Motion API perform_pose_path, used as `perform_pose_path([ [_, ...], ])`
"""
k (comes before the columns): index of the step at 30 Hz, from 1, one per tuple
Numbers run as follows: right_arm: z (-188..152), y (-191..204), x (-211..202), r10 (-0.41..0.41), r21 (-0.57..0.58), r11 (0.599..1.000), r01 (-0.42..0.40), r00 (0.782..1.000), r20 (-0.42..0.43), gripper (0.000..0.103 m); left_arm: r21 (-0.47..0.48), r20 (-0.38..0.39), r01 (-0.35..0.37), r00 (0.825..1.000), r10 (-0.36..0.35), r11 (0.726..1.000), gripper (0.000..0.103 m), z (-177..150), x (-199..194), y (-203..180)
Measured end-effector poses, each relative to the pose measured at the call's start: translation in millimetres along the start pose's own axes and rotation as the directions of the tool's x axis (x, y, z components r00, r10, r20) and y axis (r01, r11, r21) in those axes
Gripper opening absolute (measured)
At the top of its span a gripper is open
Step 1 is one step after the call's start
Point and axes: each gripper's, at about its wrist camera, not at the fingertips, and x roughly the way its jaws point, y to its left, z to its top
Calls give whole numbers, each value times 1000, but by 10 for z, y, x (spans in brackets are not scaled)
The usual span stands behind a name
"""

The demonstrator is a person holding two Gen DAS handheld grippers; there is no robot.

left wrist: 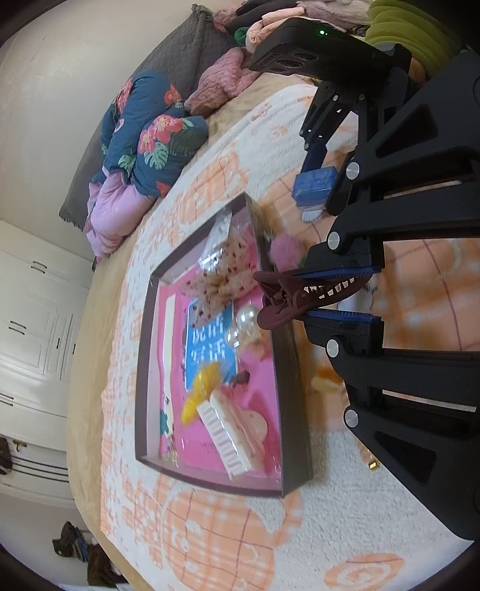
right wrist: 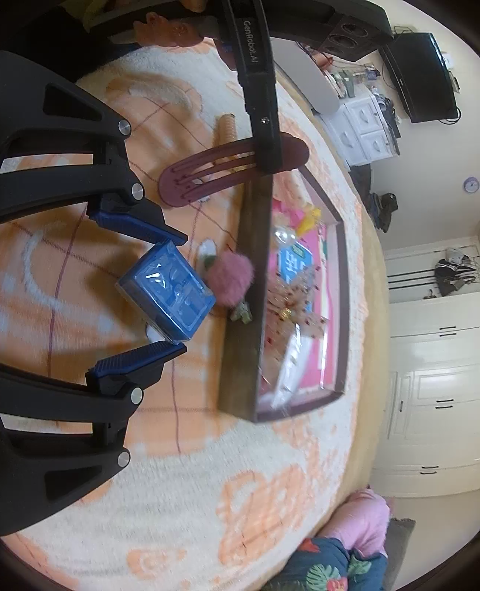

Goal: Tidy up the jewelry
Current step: 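Grasp the maroon claw clip with left gripper while right grasps the blue box, then release the maroon clip in the tray while right gripper drops the blue box there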

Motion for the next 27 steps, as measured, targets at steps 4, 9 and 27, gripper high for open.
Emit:
perform_pose_path([
  [4, 38, -82, -92, -28, 1, 1000, 28, 999, 27, 51, 21, 3, 9, 1000, -9, 1000, 8, 19, 1, -97],
  [9, 109, -164, -161, -52, 11, 999, 52, 997, 53, 51, 41, 21, 12, 1000, -12, 999, 8, 89, -16, -179],
  [27, 463, -390, -204, -117, 28, 993, 115, 984, 137, 51, 45, 129, 6, 992, -12, 999, 8, 582, -5, -204],
])
